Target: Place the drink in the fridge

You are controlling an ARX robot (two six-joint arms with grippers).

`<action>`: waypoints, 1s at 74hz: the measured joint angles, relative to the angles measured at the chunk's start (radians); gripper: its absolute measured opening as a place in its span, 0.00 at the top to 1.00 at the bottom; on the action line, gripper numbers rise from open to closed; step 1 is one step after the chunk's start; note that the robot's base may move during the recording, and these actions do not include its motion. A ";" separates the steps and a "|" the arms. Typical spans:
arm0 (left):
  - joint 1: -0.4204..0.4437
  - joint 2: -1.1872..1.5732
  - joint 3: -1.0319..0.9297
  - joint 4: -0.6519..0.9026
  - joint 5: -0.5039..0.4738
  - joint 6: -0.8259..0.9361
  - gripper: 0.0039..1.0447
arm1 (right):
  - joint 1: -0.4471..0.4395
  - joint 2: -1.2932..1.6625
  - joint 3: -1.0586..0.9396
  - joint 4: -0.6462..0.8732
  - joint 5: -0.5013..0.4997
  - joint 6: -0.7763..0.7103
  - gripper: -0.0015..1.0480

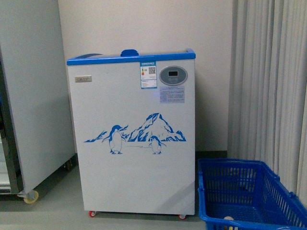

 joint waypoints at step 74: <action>0.000 0.000 0.000 0.000 -0.001 0.000 0.08 | 0.000 0.000 0.000 0.000 0.000 0.000 0.07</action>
